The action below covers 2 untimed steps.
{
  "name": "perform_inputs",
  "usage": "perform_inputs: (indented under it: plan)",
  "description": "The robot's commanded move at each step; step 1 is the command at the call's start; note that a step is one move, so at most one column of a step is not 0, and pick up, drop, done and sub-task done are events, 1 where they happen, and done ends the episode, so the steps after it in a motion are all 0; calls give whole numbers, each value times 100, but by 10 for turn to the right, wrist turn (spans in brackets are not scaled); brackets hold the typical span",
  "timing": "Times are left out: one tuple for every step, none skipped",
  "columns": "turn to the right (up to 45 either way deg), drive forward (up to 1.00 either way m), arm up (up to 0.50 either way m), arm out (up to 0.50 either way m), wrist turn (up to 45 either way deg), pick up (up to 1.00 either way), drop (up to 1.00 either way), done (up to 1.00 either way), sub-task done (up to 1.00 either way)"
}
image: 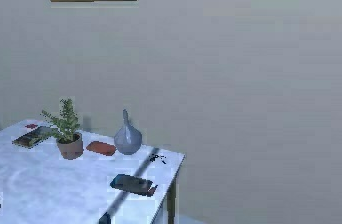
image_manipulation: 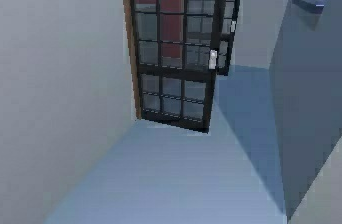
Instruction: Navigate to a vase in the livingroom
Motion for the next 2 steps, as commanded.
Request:
perform_inputs:
  plan:
    - [-120,0,0,0,0,0,0,0,0]
    - [0,0,0,0,0,0,0,100,0]
